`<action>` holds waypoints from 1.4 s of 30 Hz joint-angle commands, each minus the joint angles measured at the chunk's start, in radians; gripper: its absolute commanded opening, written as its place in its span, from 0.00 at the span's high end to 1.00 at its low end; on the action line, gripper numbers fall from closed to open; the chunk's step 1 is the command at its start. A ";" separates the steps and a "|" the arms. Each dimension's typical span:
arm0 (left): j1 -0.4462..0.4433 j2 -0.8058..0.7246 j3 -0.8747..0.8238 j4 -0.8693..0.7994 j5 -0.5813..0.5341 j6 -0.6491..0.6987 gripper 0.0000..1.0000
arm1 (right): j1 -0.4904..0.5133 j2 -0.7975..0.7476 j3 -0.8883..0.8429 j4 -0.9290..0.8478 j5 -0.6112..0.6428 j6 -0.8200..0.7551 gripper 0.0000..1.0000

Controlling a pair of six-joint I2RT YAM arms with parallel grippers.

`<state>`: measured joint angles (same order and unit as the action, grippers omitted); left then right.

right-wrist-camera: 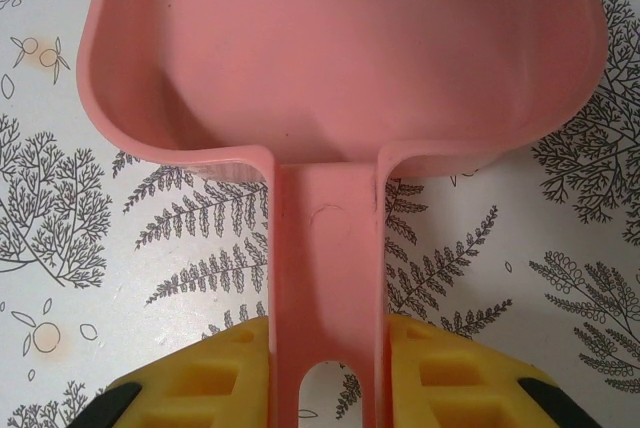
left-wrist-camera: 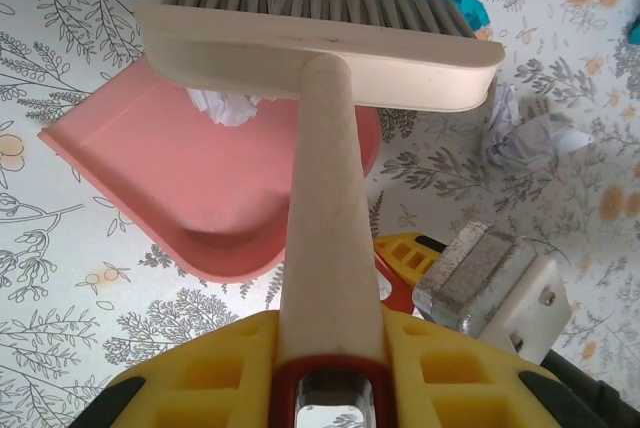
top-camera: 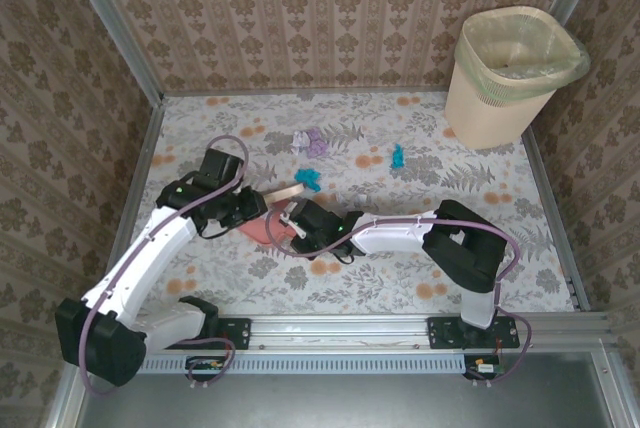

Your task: Sweep away the paper scraps from the table

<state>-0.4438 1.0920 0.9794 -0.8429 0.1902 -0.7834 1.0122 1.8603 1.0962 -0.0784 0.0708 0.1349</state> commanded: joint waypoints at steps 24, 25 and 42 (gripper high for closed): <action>0.026 -0.222 -0.121 0.017 0.066 -0.107 1.00 | -0.009 -0.019 -0.002 0.000 -0.018 0.015 1.00; 0.024 -0.233 -0.127 0.016 0.071 -0.114 1.00 | -0.009 -0.018 -0.002 0.001 -0.019 0.015 1.00; 0.018 -0.309 -0.124 0.108 0.112 -0.173 1.00 | -0.009 -0.065 -0.057 0.079 -0.040 0.011 1.00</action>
<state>-0.4252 0.8062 0.8062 -0.7616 0.3298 -0.9501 1.0080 1.8378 1.0554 -0.0330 0.0586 0.1352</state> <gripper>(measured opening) 0.253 0.263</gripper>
